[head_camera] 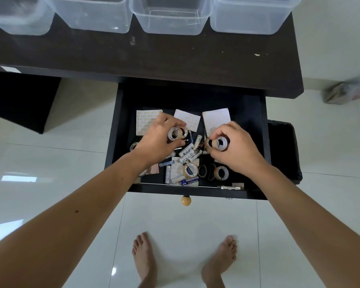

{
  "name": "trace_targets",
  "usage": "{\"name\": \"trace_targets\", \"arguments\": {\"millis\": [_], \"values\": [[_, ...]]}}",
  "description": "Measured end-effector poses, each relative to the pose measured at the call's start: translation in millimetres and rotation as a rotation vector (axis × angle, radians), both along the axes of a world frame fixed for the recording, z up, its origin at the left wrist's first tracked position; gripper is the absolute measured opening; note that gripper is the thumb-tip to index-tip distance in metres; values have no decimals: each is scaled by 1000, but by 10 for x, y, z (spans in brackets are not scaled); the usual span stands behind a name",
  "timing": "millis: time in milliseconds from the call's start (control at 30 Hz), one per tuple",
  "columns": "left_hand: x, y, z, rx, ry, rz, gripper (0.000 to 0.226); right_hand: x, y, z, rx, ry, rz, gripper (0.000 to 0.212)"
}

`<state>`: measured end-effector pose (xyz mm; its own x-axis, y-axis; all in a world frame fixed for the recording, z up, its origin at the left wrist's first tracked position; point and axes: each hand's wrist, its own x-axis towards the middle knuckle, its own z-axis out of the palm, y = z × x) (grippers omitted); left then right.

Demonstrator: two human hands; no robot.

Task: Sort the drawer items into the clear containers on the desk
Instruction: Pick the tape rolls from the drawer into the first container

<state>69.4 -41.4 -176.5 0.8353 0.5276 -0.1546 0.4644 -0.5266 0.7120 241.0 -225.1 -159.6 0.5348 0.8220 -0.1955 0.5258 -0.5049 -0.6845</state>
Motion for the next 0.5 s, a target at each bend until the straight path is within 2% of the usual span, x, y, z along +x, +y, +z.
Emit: {"name": "trace_targets", "arguments": {"millis": [100, 200, 333, 500], "values": [[22, 21, -8, 13, 52, -20, 62, 36, 38, -58, -32, -23, -4, 29], [42, 26, -36, 39, 77, -44, 60, 83, 53, -103, -53, -24, 3, 33], [53, 34, -90, 60, 77, -32, 57, 97, 46, -128, -125, -43, 78, 49], [40, 26, -117, 107, 59, -66, 54, 85, 50, -106, -137, -38, 72, 46]]}}
